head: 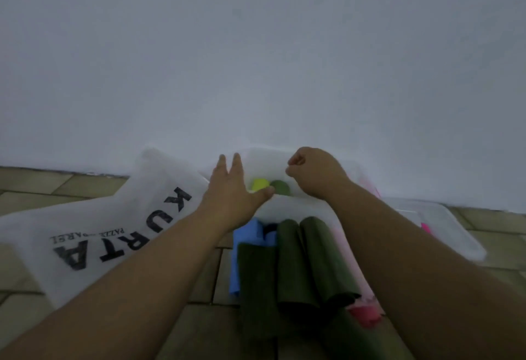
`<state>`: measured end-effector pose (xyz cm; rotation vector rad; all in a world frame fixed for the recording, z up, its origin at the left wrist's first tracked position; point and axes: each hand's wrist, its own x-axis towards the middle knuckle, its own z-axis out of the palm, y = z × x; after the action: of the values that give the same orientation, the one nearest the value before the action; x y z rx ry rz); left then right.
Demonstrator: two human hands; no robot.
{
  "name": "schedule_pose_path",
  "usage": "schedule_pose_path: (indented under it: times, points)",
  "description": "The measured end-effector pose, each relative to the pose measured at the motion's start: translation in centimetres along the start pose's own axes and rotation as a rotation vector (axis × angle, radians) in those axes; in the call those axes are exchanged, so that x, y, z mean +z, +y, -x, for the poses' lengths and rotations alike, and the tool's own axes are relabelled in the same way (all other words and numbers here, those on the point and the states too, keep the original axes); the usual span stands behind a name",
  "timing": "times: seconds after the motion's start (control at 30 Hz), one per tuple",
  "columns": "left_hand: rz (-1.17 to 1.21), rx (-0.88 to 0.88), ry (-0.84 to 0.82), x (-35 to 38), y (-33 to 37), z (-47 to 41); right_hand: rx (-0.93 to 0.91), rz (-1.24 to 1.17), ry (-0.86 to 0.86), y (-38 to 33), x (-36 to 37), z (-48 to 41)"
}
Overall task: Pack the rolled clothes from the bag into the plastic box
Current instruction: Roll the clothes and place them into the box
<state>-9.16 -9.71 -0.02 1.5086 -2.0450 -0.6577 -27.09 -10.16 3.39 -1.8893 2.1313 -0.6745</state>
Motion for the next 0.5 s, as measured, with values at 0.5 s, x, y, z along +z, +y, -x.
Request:
schedule_pose_path:
  times: [0.5]
  points:
    - [-0.414,-0.203,-0.564,4.1,-7.5,20.3,0.271,0.171,-0.233,6.4,2.9,26.9]
